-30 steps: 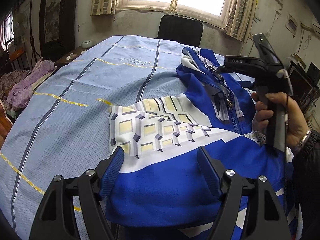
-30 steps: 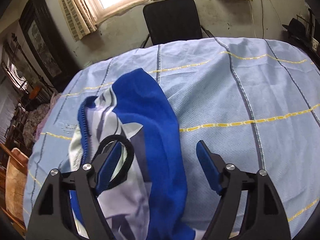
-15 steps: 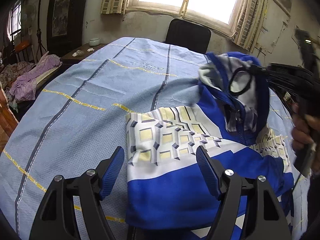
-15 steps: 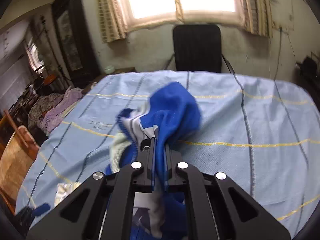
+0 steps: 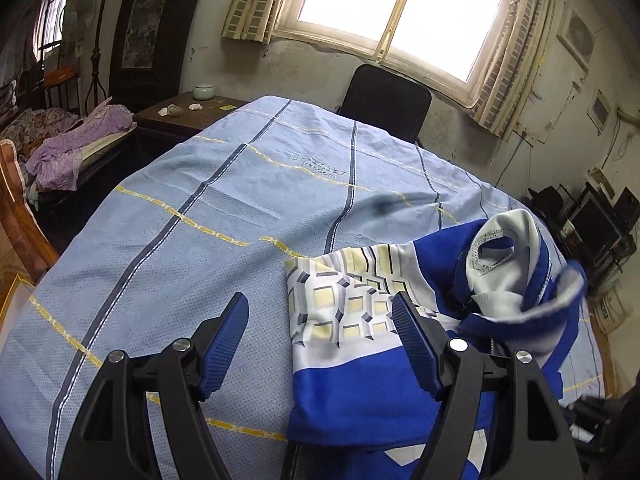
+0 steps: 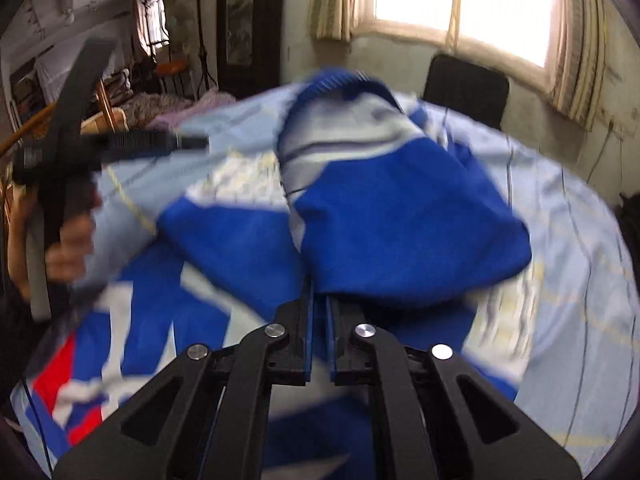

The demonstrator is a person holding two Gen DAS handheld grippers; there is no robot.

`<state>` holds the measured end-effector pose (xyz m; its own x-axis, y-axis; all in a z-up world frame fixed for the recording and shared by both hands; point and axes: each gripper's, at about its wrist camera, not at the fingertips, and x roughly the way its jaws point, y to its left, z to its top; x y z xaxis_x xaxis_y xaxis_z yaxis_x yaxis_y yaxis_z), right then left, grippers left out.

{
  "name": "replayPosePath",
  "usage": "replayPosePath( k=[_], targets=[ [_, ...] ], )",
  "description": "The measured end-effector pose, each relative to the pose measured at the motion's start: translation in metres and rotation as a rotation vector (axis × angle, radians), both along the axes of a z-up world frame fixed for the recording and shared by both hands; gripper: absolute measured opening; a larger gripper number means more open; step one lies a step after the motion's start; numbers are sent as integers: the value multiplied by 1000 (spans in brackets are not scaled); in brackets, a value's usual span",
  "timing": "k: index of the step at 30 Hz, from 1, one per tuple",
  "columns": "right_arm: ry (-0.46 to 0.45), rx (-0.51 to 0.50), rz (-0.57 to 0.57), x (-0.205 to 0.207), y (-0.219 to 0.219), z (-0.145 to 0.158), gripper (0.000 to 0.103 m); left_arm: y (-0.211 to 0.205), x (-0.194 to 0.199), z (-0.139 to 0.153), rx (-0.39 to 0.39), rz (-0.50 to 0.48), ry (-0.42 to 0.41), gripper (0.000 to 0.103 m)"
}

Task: Fold large clothes
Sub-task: 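Fold the hood down onto the jacket body with the right gripper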

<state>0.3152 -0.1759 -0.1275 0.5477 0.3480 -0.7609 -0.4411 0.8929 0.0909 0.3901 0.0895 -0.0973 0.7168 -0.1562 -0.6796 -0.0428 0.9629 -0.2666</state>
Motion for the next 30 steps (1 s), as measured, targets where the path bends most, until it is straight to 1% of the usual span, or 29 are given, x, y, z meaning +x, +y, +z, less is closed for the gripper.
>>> replayPosePath(
  k=[1,2,3,4,6,8,9,11,13,15,16,18,19,20,21,22,23,24,25,26,28,29,30],
  targets=[
    [15,29,-20,-4,-7,-2,11,0,-1,1,0,-2,-2,75],
    [18,71,-50,-7,-18,-1,17,-1,-2,2,3,-4,-6,75],
    [18,119,-77,-10,-28,2,28,-3,-4,3,9,-8,-12,75],
    [14,169,-102,-11,-37,7,34,-5,-5,4,16,-14,-17,75],
    [11,244,-145,-10,-50,13,58,-10,-6,5,26,-29,-25,75],
    [9,304,-221,-1,-62,18,67,-15,-8,4,39,-44,-29,75],
    [18,335,-258,4,-67,19,69,-17,-8,4,47,-48,-29,75],
    [72,425,-330,20,-78,16,72,-21,-9,3,61,-55,-30,75],
    [145,550,-417,37,-92,5,76,-22,-8,3,64,-59,-29,75],
    [211,664,-476,51,-102,-5,85,-21,-8,4,59,-63,-28,75],
    [246,718,-501,58,-105,-12,85,-21,-9,4,56,-64,-28,75],
    [272,761,-531,67,-108,-19,85,-20,-8,5,57,-63,-29,75],
    [263,762,-530,72,-106,-19,83,-19,-8,5,56,-62,-29,75],
    [244,743,-505,75,-101,-16,66,-18,-8,5,53,-62,-28,75],
    [220,701,-464,79,-94,-11,39,-18,-7,5,49,-62,-27,75],
    [184,630,-428,82,-85,-4,27,-17,-7,6,45,-61,-25,75],
    [123,534,-396,81,-75,7,16,-16,-7,6,41,-60,-24,75],
    [58,434,-361,79,-63,18,12,-14,-7,7,34,-60,-23,75],
    [5,356,-329,76,-54,27,11,-12,-7,8,26,-59,-23,75],
    [-84,234,-266,69,-36,40,10,-10,-7,10,15,-60,-23,75],
    [-216,76,-162,53,-9,58,10,-4,-8,14,-17,-66,-25,75],
    [-294,-5,-79,38,8,66,10,0,-9,17,-38,-71,-28,75],
    [-350,-71,-8,23,23,71,9,3,-9,19,-58,-76,-31,75]
  ],
)
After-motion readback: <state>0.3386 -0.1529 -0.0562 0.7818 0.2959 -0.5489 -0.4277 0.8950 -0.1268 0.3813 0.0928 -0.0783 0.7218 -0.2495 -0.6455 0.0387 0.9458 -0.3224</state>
